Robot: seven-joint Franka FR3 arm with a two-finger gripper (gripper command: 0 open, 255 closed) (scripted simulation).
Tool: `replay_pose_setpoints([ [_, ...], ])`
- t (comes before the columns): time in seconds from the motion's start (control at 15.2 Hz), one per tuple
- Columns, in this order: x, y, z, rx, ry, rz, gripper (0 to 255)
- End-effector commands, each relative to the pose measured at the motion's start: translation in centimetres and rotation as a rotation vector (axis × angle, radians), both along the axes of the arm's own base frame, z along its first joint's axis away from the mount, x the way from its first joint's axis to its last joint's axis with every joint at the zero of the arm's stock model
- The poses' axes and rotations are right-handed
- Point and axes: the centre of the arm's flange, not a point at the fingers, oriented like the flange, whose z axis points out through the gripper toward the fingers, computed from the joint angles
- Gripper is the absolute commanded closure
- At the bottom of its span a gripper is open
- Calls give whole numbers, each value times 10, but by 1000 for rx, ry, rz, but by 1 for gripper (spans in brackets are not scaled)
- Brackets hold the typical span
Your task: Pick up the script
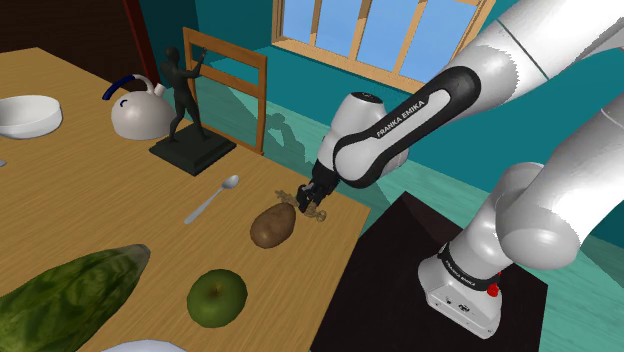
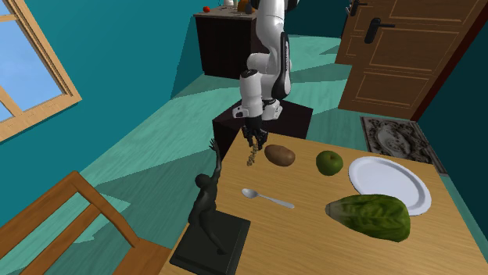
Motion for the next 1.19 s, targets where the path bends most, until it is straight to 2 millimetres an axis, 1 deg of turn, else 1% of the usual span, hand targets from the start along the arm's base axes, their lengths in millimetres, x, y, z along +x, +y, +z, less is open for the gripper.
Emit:
replay_pose_setpoints([
  [0.0,0,1,0,-1,3,2,255],
  [0.99,0,1,79,-1,3,2,255],
  [1.12,0,1,80,-1,3,2,255],
])
